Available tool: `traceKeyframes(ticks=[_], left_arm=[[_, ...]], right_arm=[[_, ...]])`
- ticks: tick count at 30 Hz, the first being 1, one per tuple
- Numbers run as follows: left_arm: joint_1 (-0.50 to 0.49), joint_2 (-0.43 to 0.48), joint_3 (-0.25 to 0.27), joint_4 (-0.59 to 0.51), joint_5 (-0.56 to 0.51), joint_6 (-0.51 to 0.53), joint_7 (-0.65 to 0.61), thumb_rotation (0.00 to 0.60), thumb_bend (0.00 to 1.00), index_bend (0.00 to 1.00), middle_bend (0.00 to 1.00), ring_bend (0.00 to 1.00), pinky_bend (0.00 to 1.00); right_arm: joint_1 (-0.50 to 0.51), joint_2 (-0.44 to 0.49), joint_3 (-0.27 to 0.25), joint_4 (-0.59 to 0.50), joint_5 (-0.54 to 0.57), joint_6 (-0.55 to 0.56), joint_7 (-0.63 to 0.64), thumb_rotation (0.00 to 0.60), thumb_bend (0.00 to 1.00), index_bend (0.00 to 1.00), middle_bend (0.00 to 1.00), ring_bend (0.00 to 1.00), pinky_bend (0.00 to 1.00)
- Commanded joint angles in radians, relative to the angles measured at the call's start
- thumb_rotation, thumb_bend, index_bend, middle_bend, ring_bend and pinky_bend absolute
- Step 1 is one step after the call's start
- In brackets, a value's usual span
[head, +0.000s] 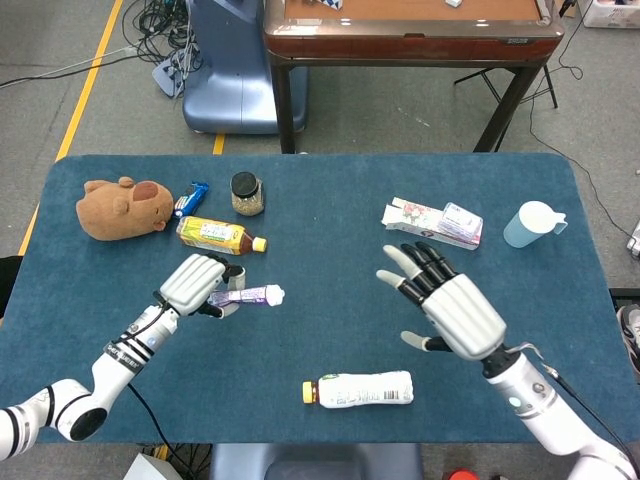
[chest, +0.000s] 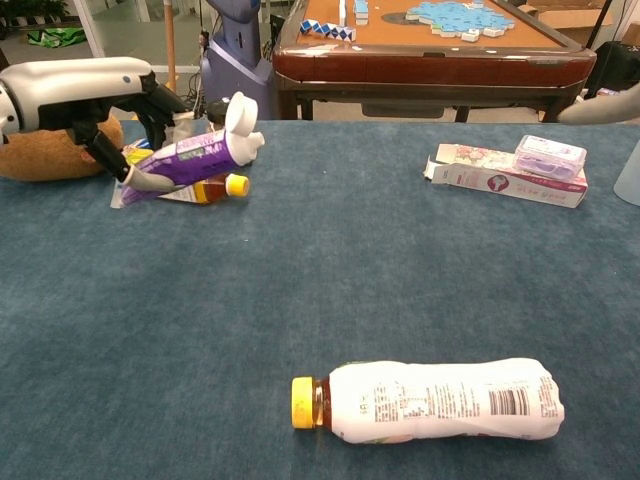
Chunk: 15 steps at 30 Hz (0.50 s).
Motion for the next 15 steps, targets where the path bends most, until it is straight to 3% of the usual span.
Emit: traceKeyframes(ticks=[1, 15], left_arm=[[-0.013, 0.014, -0.006, -0.029, -0.026, -0.018, 0.026, 0.600, 0.40, 0.64, 0.72, 0.48, 0.35], [-0.065, 0.019, -0.018, -0.092, -0.121, -0.073, 0.088, 0.600, 0.40, 0.64, 0.72, 0.48, 0.35]], right_arm=[[0.062, -0.054, 0.024, -0.015, 0.042, -0.068, -0.050, 0.600, 0.14, 0.18, 0.00, 0.00, 0.05], [0.212, -0.196, 0.045, -0.010, 0.169, -0.197, -0.210, 0.600, 0.15, 0.18, 0.00, 0.00, 0.04]])
